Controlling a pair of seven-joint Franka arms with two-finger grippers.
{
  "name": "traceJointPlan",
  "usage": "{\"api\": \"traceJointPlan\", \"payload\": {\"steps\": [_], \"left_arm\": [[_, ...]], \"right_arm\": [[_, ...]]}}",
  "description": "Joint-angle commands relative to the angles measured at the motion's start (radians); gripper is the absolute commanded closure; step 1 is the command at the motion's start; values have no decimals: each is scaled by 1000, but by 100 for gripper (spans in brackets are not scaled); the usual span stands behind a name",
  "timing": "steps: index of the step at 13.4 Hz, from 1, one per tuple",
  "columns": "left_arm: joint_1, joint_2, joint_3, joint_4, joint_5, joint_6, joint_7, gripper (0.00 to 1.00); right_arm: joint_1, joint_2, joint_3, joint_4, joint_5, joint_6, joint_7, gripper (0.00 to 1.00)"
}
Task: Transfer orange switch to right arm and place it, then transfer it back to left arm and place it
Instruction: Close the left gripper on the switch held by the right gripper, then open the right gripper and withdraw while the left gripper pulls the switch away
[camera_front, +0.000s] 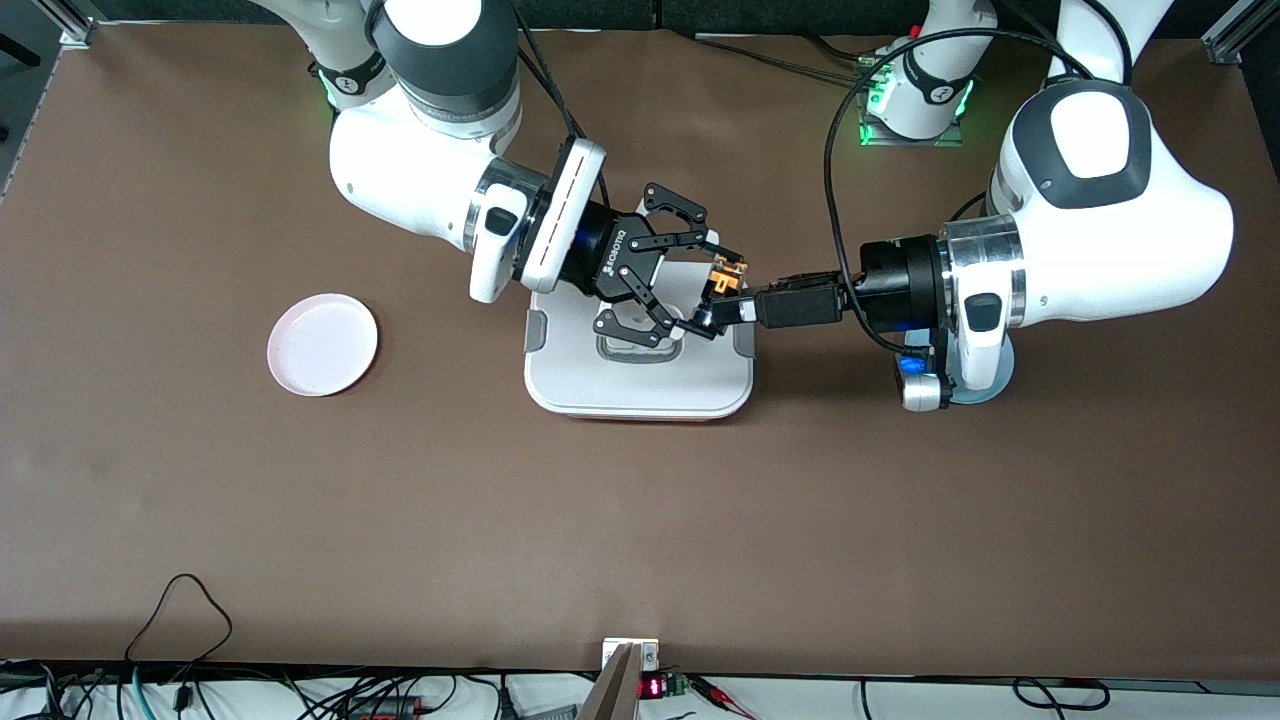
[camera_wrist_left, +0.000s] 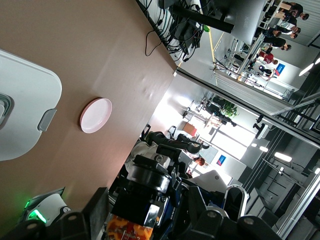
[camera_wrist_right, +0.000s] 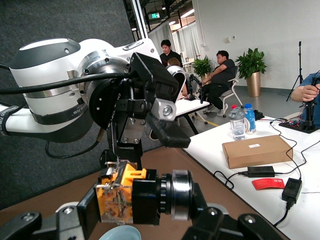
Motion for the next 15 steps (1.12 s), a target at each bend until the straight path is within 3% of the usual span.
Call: {"api": "traceJointPlan", "payload": {"steps": [1,5,9,15], "left_arm": [[-15,4,-1,16,32,11,-14,26],[-15,1,-47,14,70,14,-14,23],[-13,1,-44,13,73,9,-8,35],[-7,0,-31,10,72,6,-5,35]], "right_arm": [[0,-2,3,1,31,-6,-35,78],[0,-2,2,0,31,-6,-36,78],[0,-2,2,1,33,-5,-36,78],[1,0,2,1,33,-5,-38,78]]}}
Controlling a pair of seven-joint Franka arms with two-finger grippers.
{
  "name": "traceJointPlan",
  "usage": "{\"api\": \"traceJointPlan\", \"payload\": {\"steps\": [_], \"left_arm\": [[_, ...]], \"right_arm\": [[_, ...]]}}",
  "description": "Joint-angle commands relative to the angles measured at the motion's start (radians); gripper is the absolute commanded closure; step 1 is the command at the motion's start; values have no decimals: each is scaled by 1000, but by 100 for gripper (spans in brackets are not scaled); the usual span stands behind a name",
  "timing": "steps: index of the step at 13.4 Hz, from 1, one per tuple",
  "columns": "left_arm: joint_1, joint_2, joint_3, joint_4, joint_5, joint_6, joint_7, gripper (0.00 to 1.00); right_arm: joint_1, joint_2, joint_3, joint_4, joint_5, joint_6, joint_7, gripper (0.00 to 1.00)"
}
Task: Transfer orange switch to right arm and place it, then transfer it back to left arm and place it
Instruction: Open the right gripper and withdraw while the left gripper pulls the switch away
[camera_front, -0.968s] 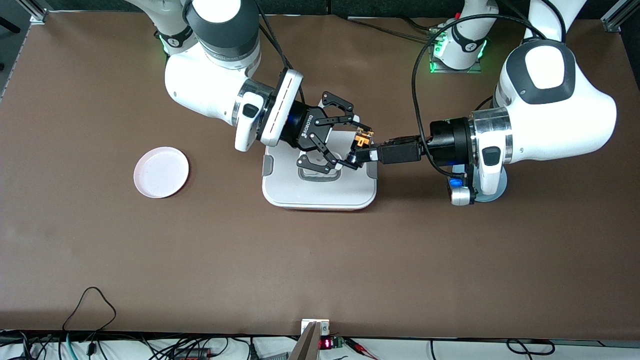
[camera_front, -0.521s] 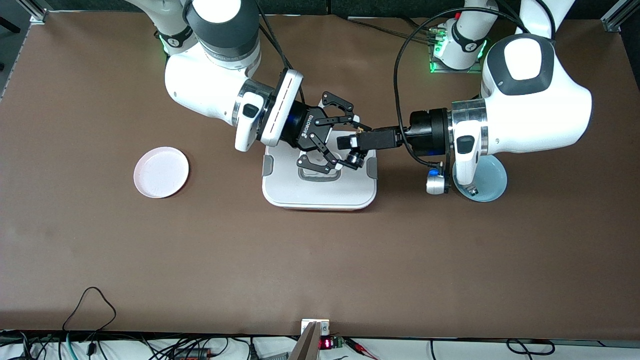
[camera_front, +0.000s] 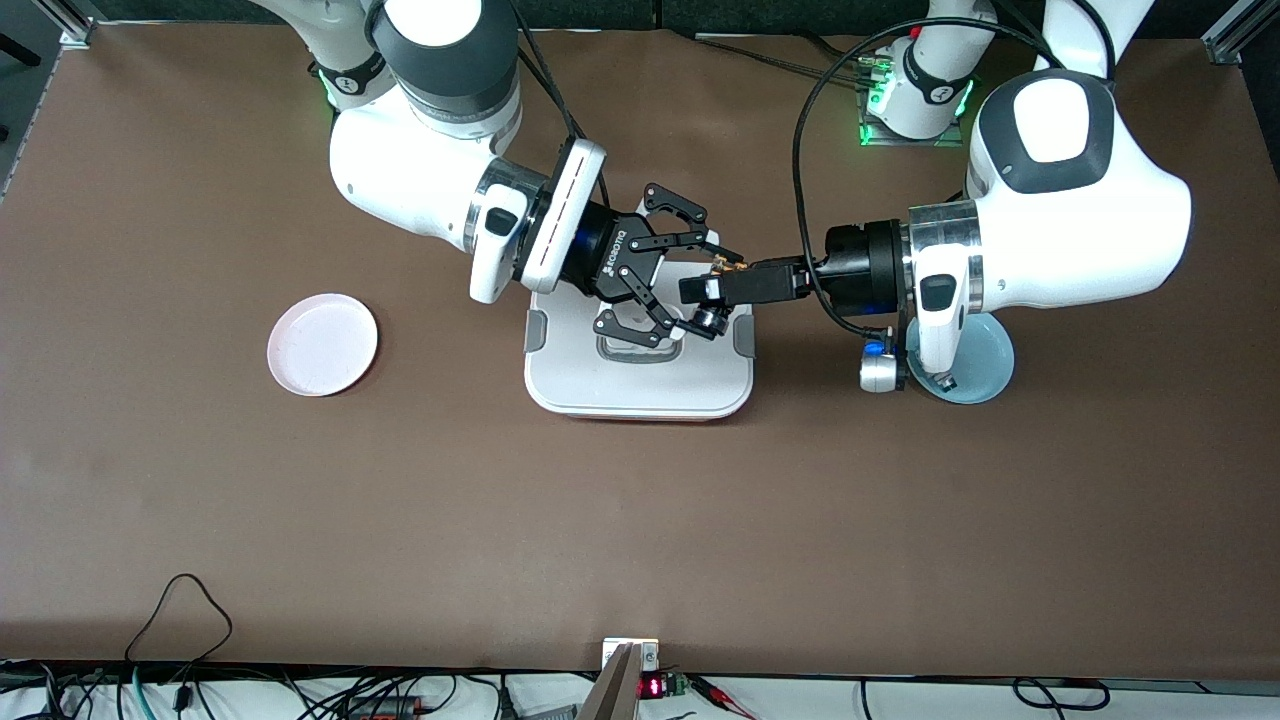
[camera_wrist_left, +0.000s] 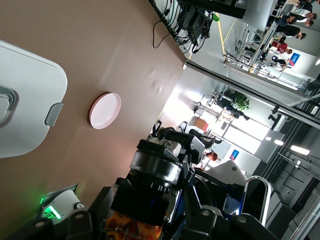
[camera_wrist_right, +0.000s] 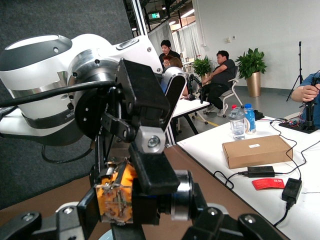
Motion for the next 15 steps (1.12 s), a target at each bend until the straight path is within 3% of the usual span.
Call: {"api": "traceJointPlan", "payload": {"steps": [1,6,10,15], "left_arm": [[6,0,8,8,17,0,-5,35],[6,-3,8,8,17,0,-5,42],[9,-5,22,5,18,-3,-1,73],[12,-16,36,4,18,-6,-2,87]], "right_arm": [[2,-1,2,1,32,-4,-36,78],[2,-1,2,1,31,-4,-39,78],[2,4,2,1,31,-4,-40,78],[2,4,2,1,29,-4,-42,76]]}}
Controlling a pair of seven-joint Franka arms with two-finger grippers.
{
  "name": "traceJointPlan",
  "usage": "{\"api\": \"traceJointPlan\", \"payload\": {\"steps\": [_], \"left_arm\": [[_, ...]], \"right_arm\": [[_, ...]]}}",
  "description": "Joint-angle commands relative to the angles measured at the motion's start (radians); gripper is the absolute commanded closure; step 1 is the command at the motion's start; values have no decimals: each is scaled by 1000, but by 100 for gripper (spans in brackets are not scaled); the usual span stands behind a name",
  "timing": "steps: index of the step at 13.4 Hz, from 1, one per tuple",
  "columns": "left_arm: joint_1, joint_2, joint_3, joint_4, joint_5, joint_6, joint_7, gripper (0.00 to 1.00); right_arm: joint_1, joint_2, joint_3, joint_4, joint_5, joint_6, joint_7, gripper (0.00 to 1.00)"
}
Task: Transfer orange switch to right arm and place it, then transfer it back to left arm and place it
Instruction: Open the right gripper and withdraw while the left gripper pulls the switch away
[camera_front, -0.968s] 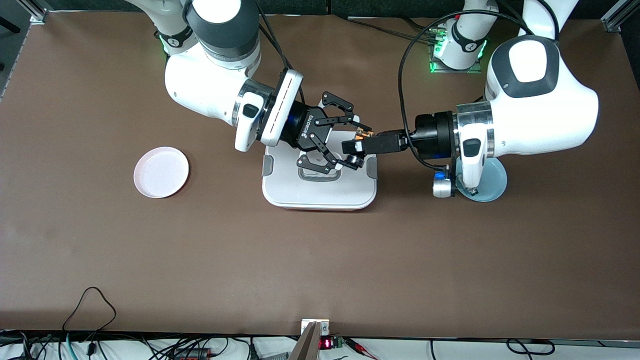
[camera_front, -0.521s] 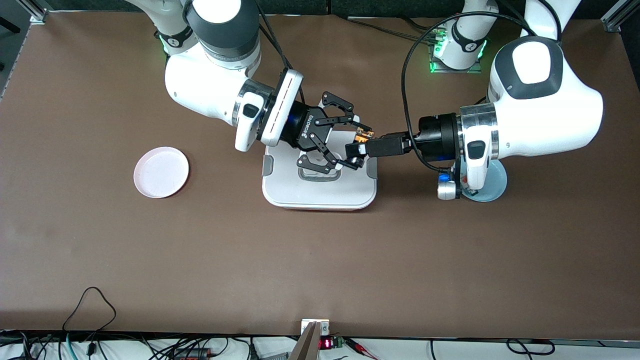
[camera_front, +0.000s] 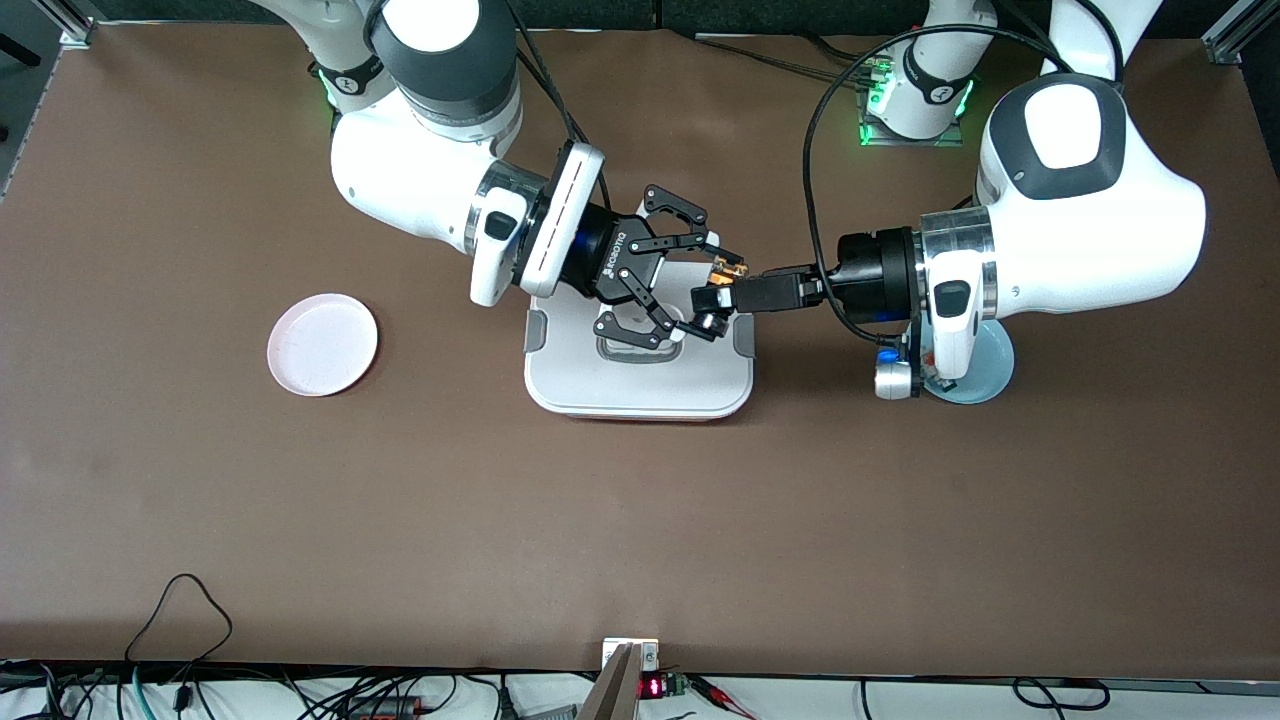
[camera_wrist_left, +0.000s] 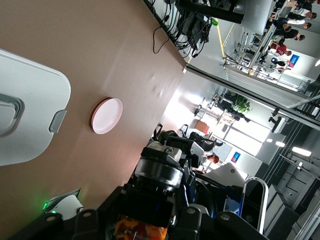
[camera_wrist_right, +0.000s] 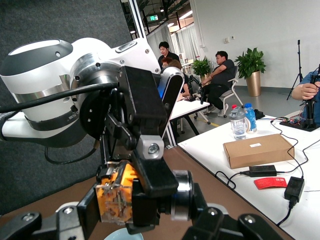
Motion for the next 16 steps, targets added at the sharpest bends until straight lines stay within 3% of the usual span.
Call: {"api": "traceJointPlan", "payload": {"steps": [1,3,4,9,14,16], "left_arm": [[11,-17,34,4,15,-5,-22,88],[11,-18,54,4,15,-18,-22,94],[12,-20,56,4,15,-18,-25,94],[20,-26,77,4,15,-18,-26,100],[47,-23,226,-10,18,-217,-23,99],[66,-27,240,-12,141,-256,-16,99]], "right_arm": [[1,2,1,-1,6,-3,-49,71],[1,2,1,-1,7,-3,-78,51],[1,2,1,-1,7,-3,-84,1],[0,0,1,-1,9,-3,-84,0],[-37,-9,-1,-42,0,-13,-86,0],[-113,-15,-4,-94,-11,-95,-86,0]]}}
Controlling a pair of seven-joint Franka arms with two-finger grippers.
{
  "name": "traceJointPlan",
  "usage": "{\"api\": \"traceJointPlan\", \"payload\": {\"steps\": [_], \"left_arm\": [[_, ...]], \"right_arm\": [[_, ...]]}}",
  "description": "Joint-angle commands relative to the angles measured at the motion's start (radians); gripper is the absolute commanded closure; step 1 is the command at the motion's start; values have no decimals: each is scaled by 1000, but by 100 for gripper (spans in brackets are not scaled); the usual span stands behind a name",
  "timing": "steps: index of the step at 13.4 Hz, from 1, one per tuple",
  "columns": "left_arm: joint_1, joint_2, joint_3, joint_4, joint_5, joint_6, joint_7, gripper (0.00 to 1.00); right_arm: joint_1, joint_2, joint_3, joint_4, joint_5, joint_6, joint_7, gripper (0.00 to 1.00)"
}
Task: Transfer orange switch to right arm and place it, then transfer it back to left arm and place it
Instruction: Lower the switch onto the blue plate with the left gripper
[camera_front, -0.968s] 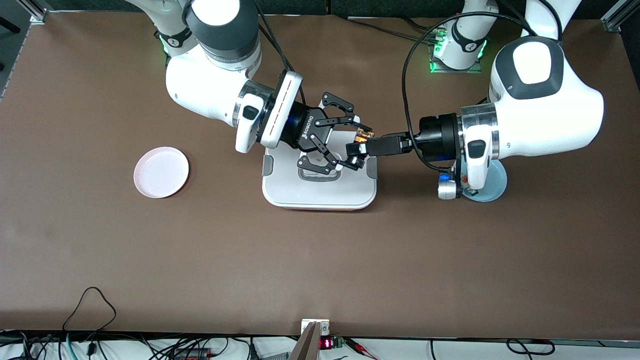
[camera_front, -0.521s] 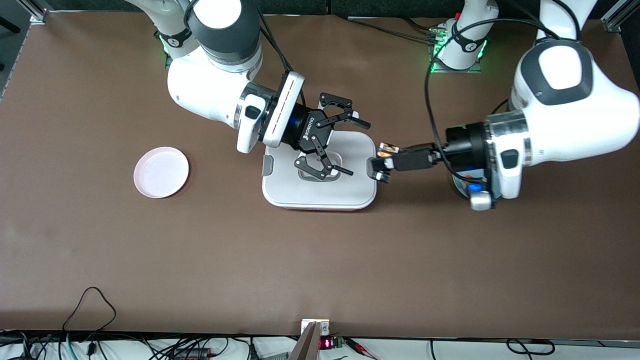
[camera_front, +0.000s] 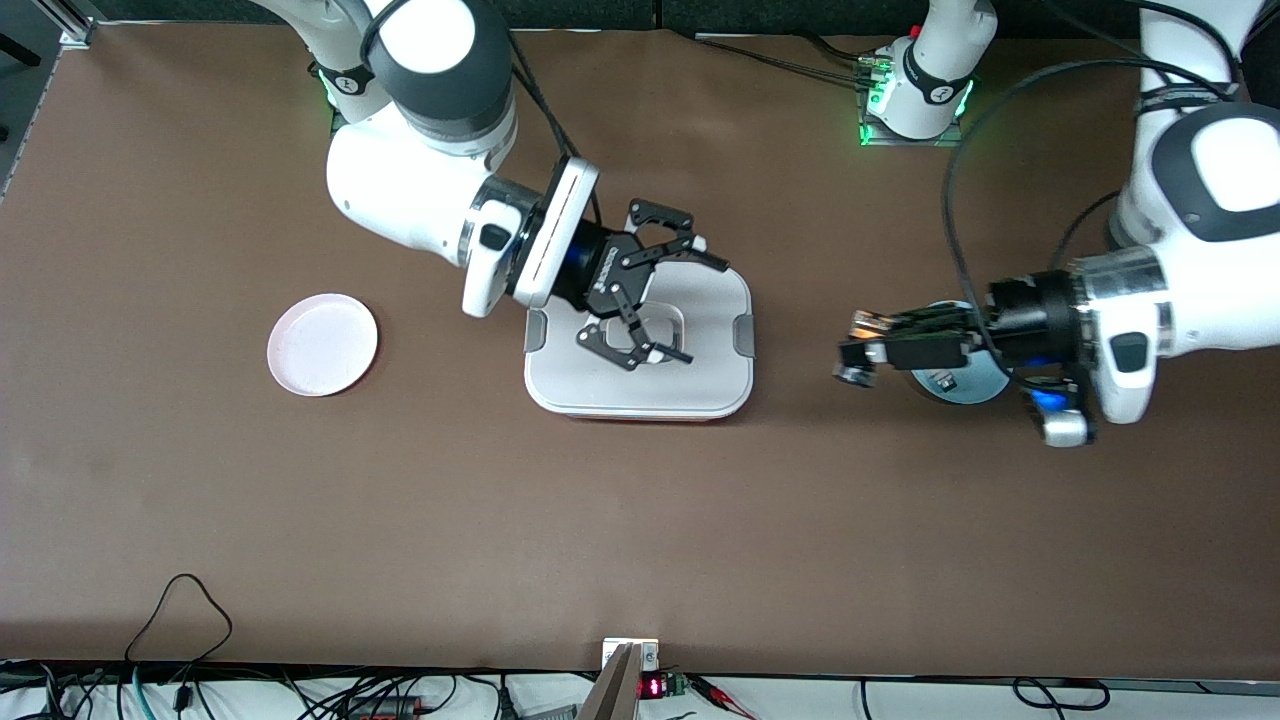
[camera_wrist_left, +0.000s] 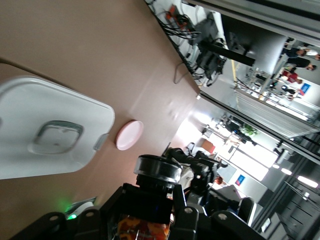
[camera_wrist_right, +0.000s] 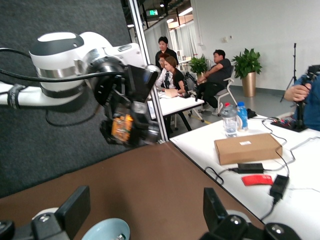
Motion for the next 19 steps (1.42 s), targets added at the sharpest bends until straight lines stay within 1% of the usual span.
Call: {"api": "traceJointPlan", "payload": {"steps": [1,3,4,6,8,9,10,11,12,13,15,16,18,19], "left_arm": [[15,-25,5,-23,160,-52,25,99],[42,-54,5,-77,263,-95,120,99],[50,-64,5,-88,311,-109,138,99],[59,-74,5,-89,432,-155,139,99],[62,-91,4,-118,603,-190,145,99],[62,-106,-1,-158,688,-190,180,99],[62,-113,-1,-198,743,-183,223,99],[67,-111,-1,-219,777,-180,252,99],[81,-107,-1,-238,837,-175,278,99],[91,-105,-1,-277,906,-136,307,99],[124,-110,1,-394,965,-21,402,99],[139,-113,1,-449,992,33,448,99],[180,-99,1,-532,1031,133,517,99],[197,-79,2,-578,1031,208,549,99]], "right_arm": [[-134,-24,3,-103,-22,-130,-17,0],[-228,-59,-13,-159,-82,-258,-7,0],[-251,-61,-37,-166,-91,-327,-2,0],[-260,-63,-127,-167,-93,-475,5,0],[-260,-63,-197,-171,-96,-578,39,0],[-260,-63,-206,-176,-111,-589,71,0],[-260,-67,-206,-176,-135,-584,117,0],[-260,-72,-206,-173,-151,-577,175,0],[-259,-73,-205,-171,-156,-563,229,0],[-254,-73,-201,-171,-156,-542,261,0],[-245,-79,-200,-171,-157,-500,352,0],[-242,-79,-183,-171,-166,-468,408,0],[-242,-79,-165,-171,-243,-401,508,0],[-242,-79,-162,-171,-275,-400,586,0]]}}
